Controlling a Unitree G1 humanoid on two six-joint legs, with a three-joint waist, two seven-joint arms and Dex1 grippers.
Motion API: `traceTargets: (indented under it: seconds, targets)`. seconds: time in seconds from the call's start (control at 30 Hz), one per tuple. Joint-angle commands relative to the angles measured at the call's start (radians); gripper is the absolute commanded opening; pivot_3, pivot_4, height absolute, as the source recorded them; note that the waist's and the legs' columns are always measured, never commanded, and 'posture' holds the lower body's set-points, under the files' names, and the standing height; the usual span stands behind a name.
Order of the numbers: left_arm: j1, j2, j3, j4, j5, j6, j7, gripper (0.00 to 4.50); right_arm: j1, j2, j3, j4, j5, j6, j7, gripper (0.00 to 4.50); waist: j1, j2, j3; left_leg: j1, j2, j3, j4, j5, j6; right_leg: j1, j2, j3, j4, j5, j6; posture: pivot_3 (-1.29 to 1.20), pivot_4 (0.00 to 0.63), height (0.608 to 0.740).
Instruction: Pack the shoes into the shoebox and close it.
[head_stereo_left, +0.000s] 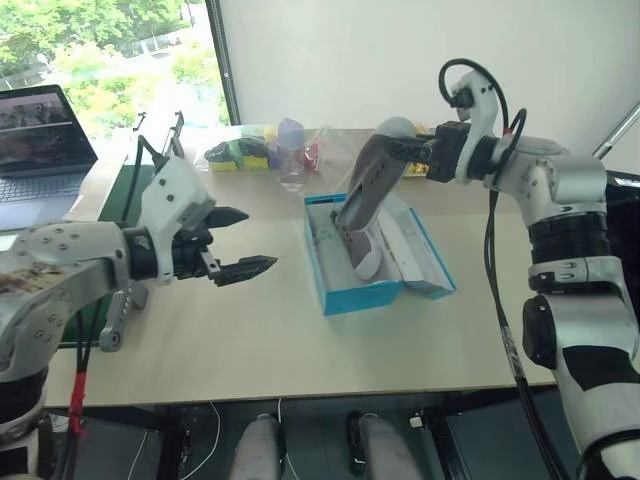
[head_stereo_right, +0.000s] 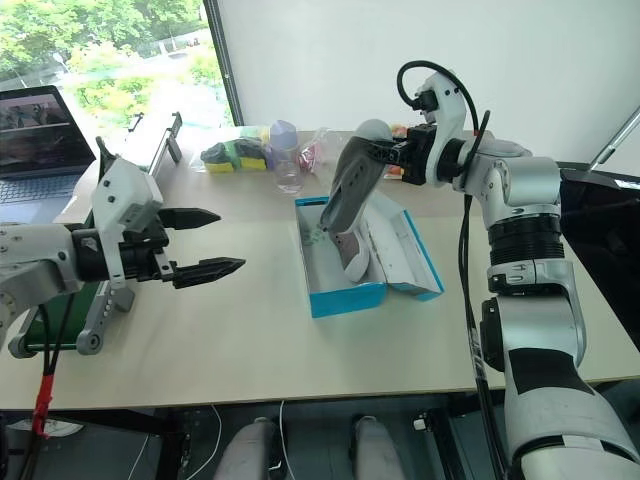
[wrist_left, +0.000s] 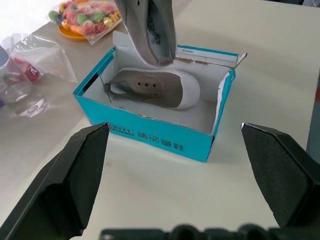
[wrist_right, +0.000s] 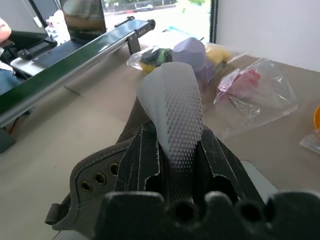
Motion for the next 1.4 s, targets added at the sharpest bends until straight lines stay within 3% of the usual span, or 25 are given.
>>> traceTargets:
  seconds: [0.03,0.3,0.57,0.93,1.0,1.27,1.33,1.4]
  targets:
    - [-0.032,-0.054,-0.048,-0.049,0.003,-0.024,0.042,4.50,-0.051,0.007,0.047,-0.008,-0.038,0.028,0.057,0.33,0.000,0.000,0.000,0.000,0.000,0.000,0.000,0.000,0.000,0.000,0.000,0.000,0.000,0.000,0.000,0.00,0.150,0.740]
    - [0.009,-0.125,-0.106,-0.114,0.019,-0.020,0.099,4.50,-0.080,0.060,0.180,0.083,-0.144,0.028,0.173,0.33,-0.002,0.000,0.000,0.000,0.000,0.000,0.000,0.002,0.004,0.000,0.001,0.001,0.001,0.000,0.000,0.00,0.150,0.740]
    - [0.051,-0.154,-0.100,-0.159,0.019,-0.012,0.162,4.50,-0.116,0.163,0.239,0.304,-0.267,-0.139,0.210,0.33,-0.003,0.000,0.000,0.000,0.000,0.000,0.002,0.000,0.000,0.001,0.001,0.001,0.002,0.000,0.000,0.00,0.150,0.740]
    - [0.110,-0.147,-0.086,-0.218,0.003,0.018,0.222,4.50,-0.183,0.292,0.227,0.658,-0.419,-0.423,0.065,0.33,-0.004,0.000,0.000,0.001,0.000,-0.001,0.002,0.001,0.000,0.001,0.001,0.001,0.002,0.000,0.000,0.00,0.150,0.740]
    - [0.127,-0.134,-0.088,-0.226,0.012,0.021,0.227,4.50,-0.187,0.312,0.213,0.686,-0.428,-0.442,0.033,1.31,-0.007,0.000,0.000,0.003,0.000,-0.001,0.002,0.001,0.000,0.003,0.001,0.001,0.003,0.000,0.000,0.00,0.150,0.740]
    - [0.171,-0.087,-0.102,-0.224,0.058,0.005,0.225,4.50,-0.216,0.317,0.138,0.696,-0.426,-0.441,0.044,3.97,-0.004,0.000,0.000,0.005,0.000,-0.002,0.002,0.000,0.000,0.004,0.001,0.000,0.004,0.000,0.000,0.00,0.150,0.740]
    - [0.170,-0.085,-0.110,-0.216,0.069,-0.003,0.218,4.50,-0.232,0.313,0.117,0.685,-0.415,-0.431,0.059,4.48,-0.003,0.000,0.000,0.005,-0.001,-0.002,0.002,0.001,-0.001,0.005,0.001,0.000,0.004,0.000,0.000,0.00,0.150,0.740]
    - [0.162,-0.084,-0.127,-0.203,0.087,-0.014,0.207,4.50,-0.259,0.304,0.084,0.667,-0.397,-0.411,0.067,4.48,-0.005,0.000,0.000,0.005,-0.001,-0.002,0.002,0.001,-0.001,0.004,0.001,0.000,0.004,0.000,0.000,0.00,0.150,0.740]
